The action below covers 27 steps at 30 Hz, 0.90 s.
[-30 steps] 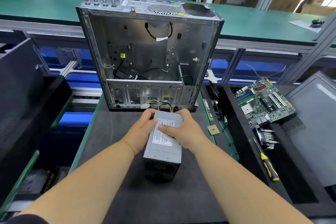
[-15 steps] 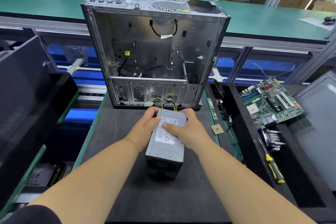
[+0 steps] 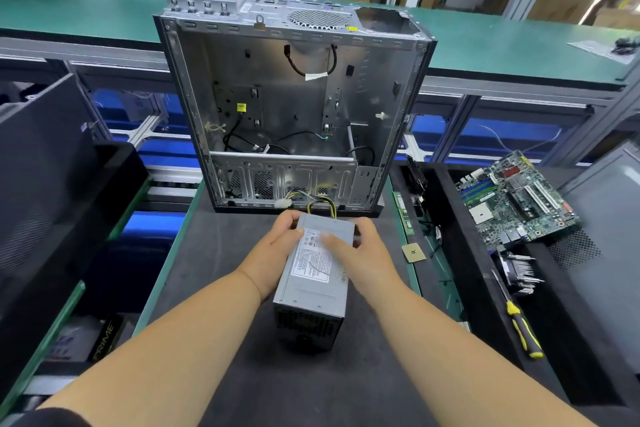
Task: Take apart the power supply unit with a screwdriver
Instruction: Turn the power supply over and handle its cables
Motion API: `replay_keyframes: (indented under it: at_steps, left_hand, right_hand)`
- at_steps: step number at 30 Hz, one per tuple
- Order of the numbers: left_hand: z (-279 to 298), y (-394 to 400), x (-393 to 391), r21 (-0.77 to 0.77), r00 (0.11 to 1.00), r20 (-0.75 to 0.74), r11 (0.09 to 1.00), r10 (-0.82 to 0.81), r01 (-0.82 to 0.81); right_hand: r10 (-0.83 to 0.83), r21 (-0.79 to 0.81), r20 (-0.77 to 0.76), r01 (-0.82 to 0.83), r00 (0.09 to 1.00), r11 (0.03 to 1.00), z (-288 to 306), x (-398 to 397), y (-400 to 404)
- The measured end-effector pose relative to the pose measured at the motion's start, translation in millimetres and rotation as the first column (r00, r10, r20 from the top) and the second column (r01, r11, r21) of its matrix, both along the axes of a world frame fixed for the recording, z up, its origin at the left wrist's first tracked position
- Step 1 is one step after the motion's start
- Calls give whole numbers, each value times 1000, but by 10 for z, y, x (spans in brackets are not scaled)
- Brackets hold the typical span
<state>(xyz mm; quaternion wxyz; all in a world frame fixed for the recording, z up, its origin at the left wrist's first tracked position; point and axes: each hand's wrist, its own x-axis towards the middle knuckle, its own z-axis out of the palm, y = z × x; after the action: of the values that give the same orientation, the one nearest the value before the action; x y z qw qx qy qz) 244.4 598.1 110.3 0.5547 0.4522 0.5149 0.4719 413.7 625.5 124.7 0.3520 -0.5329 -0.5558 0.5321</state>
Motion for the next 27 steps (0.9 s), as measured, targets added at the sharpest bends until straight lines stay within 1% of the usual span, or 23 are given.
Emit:
replay_keyframes:
  at_steps: [2,4,6,9,12,14,20,24,27]
  left_hand:
    - [-18,-5,14,-13,1000,8,1000,-4,4]
    - [-31,4,29,-22,1000,17,1000,-13,13]
    - [-48,18,37,-30,999,34,999,-21,22]
    - [-87,42,28,-27,998,60,999,-31,33]
    - [-113,60,23,-14,997,64,999,-29,30]
    - [-123,59,27,-12,995,92,999,-33,34]
    - [-173,82,24,-37,988,152,999,-13,19]
    - [-169,111,25,-39,992,126,999,-8,13]
    - [-184,138,11,-31,995,102,999,8,-4]
  right_hand:
    - [-102,-28,-86,100,991,995,-79,33,42]
    - [-139,-28,-134,137,981,990,-136,68,97]
    - [-120,13,-147,123,982,992,-164,93,150]
    - [-36,57,-189,48,981,997,-197,123,228]
    - [50,63,-238,-36,970,997,-231,129,311]
    - [72,50,-265,-61,962,997,-251,119,356]
    - [58,-25,-340,-70,939,997,-237,24,435]
    - [31,-90,-409,-74,912,993,-190,-63,464]
    - [-45,-121,-405,-5,913,993,-195,-125,462]
